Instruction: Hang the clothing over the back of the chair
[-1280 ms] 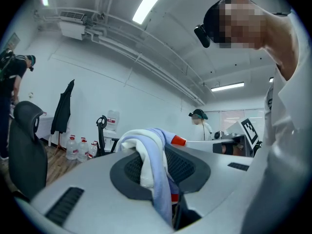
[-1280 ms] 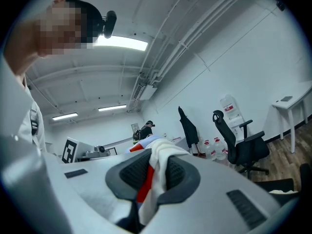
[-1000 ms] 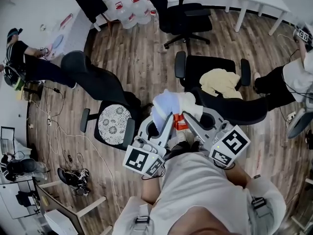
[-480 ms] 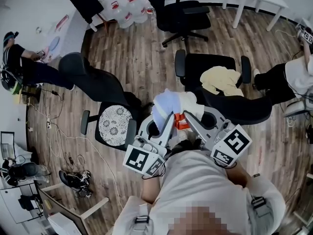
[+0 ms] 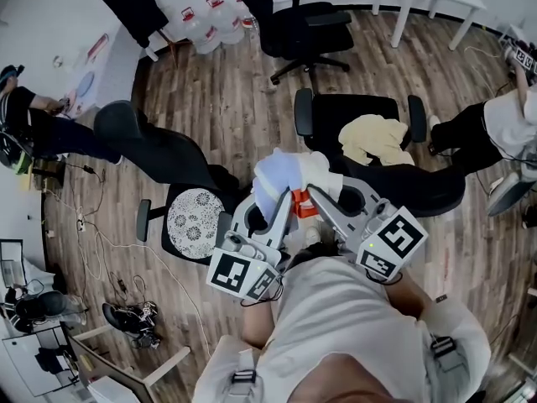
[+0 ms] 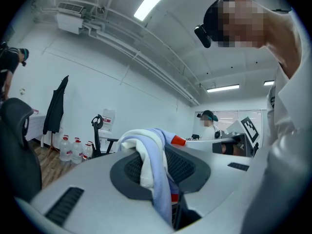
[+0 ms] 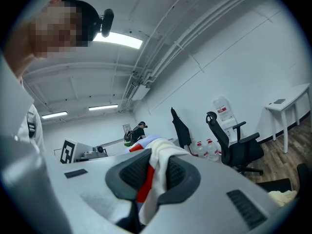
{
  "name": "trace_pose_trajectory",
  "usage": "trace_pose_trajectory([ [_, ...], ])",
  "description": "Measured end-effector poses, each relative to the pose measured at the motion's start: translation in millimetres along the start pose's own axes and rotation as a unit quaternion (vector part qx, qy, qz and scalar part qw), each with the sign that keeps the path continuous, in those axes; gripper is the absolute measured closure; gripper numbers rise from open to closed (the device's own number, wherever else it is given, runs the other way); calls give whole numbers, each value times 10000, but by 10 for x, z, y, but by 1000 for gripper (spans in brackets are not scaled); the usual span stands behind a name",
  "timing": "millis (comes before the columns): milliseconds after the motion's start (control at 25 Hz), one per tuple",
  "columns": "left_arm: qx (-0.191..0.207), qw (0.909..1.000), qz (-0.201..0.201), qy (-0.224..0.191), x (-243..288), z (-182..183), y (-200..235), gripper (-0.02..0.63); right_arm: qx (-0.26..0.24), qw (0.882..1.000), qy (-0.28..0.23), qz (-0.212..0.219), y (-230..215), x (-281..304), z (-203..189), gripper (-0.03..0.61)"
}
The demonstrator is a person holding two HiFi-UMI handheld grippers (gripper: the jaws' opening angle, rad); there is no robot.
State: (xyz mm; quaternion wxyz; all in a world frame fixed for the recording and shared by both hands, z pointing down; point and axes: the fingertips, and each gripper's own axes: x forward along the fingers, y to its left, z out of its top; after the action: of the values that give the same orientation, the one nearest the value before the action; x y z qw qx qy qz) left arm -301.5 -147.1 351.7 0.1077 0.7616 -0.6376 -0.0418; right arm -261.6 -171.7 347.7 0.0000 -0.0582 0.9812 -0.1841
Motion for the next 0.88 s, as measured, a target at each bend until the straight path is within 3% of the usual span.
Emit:
trace_pose_trajectory([
  [520, 120, 9995, -275, 9, 301, 163, 103, 526, 93, 9986, -49, -519, -243, 110, 198, 532],
  [880, 81, 9970, -769, 102, 720, 227, -3, 526, 44, 9942, -84, -1071, -582, -22, 390, 532],
])
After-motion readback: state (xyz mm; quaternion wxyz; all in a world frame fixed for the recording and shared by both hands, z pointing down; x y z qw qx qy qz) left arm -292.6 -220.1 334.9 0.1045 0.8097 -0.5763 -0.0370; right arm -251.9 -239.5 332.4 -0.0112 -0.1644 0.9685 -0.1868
